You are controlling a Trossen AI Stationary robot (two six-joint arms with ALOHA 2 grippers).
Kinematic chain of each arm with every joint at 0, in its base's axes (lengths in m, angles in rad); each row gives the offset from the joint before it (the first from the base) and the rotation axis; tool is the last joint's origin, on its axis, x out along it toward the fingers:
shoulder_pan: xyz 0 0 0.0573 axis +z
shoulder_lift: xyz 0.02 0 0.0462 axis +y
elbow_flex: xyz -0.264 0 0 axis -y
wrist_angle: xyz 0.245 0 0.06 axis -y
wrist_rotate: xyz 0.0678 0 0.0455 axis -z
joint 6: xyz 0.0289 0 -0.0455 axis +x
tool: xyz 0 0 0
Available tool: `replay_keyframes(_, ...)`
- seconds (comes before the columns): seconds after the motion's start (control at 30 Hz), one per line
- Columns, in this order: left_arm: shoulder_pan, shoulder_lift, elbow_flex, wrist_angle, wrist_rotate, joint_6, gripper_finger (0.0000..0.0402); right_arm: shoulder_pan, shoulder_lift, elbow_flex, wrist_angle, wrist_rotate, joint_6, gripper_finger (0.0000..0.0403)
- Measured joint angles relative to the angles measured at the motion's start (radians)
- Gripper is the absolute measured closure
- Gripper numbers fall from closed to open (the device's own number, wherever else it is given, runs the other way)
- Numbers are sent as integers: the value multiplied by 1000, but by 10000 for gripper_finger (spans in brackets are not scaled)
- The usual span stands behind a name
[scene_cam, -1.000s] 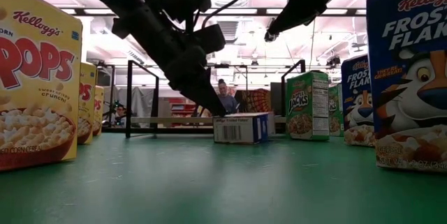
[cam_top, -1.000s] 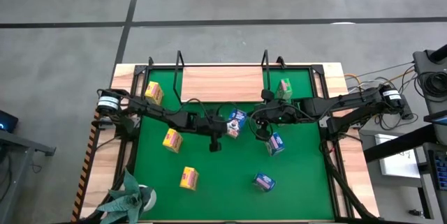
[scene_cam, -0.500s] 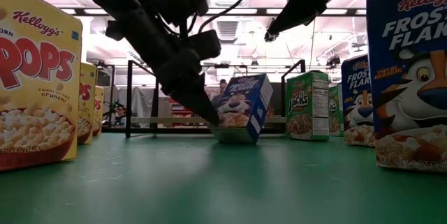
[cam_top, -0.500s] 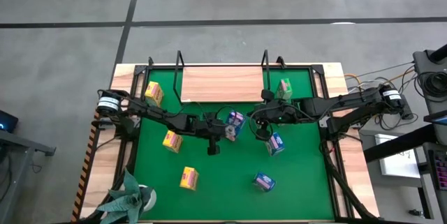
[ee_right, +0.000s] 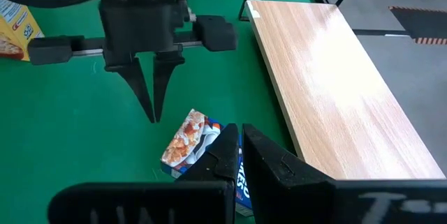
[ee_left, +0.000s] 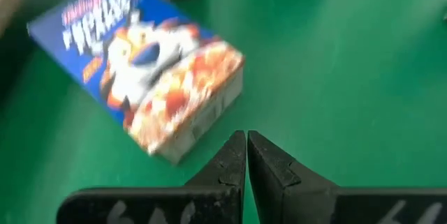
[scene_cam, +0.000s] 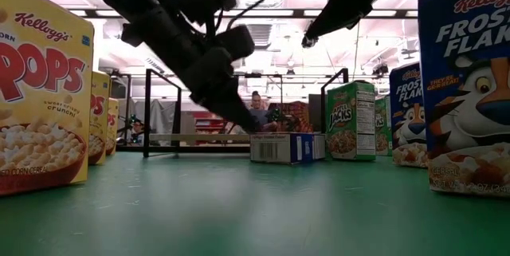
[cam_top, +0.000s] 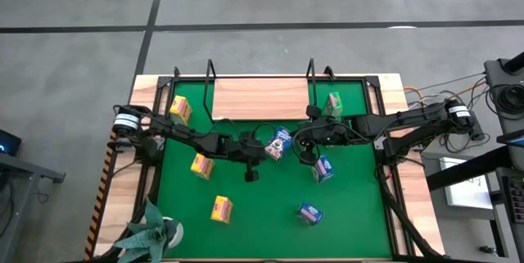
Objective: Stack cereal on shelf
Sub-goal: Put the middle blue cereal box on the shelf
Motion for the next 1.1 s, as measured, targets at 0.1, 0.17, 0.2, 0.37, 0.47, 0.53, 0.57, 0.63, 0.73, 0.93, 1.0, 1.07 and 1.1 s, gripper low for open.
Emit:
replay_keyframes(0.1, 3, -4, 0, 27, -47, 66, 402, 0, 0, 0, 0, 0, 0, 394)
replay_keyframes(0.17, 9, -5, 0, 36, -95, 104, 402, 0, 0, 0, 0, 0, 0, 394)
replay_keyframes(0.2, 14, -5, 0, 36, -115, 118, 402, 0, 0, 0, 0, 0, -1, 394)
replay_keyframes(0.37, 29, 25, -2, 39, -124, 125, 402, 0, 0, 0, -1, 0, -5, 394)
replay_keyframes(0.47, 25, 41, -1, 51, -119, 105, 402, 0, 0, 0, -5, 0, -6, 394)
replay_keyframes(0.53, 22, 46, 0, 54, -106, 82, 402, 0, 0, 0, -6, 0, -6, 394)
replay_keyframes(0.57, 21, 47, 0, 52, -101, 72, 402, 0, 0, 0, -6, 0, -7, 394)
replay_keyframes(0.63, 14, 47, -3, 48, -97, 53, 402, 0, 0, 0, -7, 0, -7, 394)
replay_keyframes(0.73, 3, 45, -6, 10, -76, 26, 402, 0, 0, 0, -8, 0, -7, 394)
replay_keyframes(0.93, -7, 62, -18, -2, -65, -43, 402, 0, 0, 0, -8, 0, -8, 394)
replay_keyframes(1.0, -7, 70, -32, -8, -47, -64, 402, 0, 0, 0, -8, 0, -7, 394)
replay_keyframes(1.07, -7, 69, -36, 2, -44, -67, 402, 0, 0, 0, -8, 0, -7, 394)
replay_keyframes(1.1, -7, 65, -36, 6, -44, -68, 402, 0, 0, 0, -7, 0, -4, 394)
